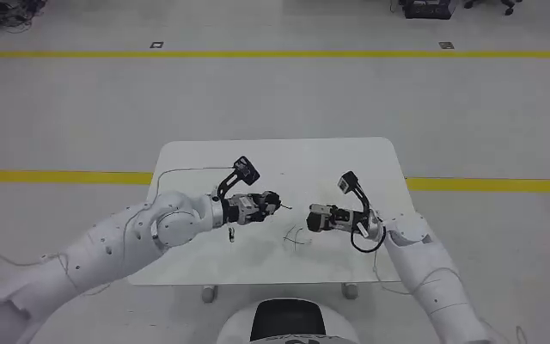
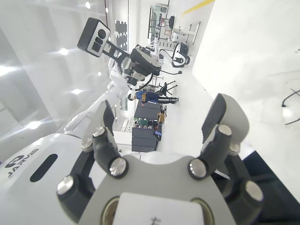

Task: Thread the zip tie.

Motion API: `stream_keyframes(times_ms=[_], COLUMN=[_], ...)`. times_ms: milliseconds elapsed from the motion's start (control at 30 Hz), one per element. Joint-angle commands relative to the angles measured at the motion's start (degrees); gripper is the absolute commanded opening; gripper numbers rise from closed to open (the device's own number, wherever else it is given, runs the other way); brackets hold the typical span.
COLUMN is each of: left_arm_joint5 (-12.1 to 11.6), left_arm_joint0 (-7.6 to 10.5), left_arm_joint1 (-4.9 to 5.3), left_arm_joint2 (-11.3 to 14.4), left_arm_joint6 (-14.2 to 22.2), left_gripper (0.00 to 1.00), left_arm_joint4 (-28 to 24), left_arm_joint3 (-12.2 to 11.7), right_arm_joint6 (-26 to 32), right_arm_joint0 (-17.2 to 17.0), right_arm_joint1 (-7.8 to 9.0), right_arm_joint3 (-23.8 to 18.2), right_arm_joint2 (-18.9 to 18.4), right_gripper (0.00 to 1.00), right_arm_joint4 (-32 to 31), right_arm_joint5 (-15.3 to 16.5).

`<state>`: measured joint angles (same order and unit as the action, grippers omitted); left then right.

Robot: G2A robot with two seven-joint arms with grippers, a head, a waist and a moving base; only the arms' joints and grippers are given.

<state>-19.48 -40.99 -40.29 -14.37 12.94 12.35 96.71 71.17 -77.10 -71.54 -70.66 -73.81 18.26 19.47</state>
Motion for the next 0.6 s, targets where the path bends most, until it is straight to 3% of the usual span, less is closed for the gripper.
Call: stream_keyframes(times_ms=[0, 167, 300, 367, 500, 567], left_arm_joint5=[0.00, 0.00, 0.00, 0.00, 0.00, 0.00], left_arm_joint0=[0.70, 0.70, -1.54, -1.62, -3.13, -3.57], left_arm_joint1=[-0.03, -0.03, -0.44, -0.79, -1.51, -1.80], left_arm_joint2=[-0.13, -0.13, -0.92, -1.31, -2.95, -3.78], left_arm_joint6=[-0.06, -0.06, 1.24, 4.68, 7.05, 9.40], left_gripper=[0.00, 0.00, 0.00, 0.00, 0.00, 0.00], left_arm_joint4=[2.16, 2.16, -9.86, -14.12, -24.53, -26.99], left_arm_joint3=[-0.22, -0.22, -2.09, -2.51, -3.10, -3.69], right_arm_joint6=[0.20, 0.20, 0.98, 2.79, 5.18, 6.37], right_arm_joint0=[0.06, 0.06, -0.16, -0.36, -0.30, -0.21], right_arm_joint1=[-0.02, -0.02, 0.21, 0.31, 0.23, 0.07], right_arm_joint3=[0.21, 0.21, -2.34, -2.50, -2.87, -2.48], right_arm_joint2=[0.04, 0.04, -0.61, -1.72, -3.60, -4.43], right_gripper=[1.00, 1.00, 1.00, 1.00, 1.00, 1.00], right_arm_joint4=[0.11, 0.11, -0.25, 0.42, 0.00, 0.20], right_arm_joint5=[0.01, 0.01, 0.01, 0.01, 0.01, 0.01])
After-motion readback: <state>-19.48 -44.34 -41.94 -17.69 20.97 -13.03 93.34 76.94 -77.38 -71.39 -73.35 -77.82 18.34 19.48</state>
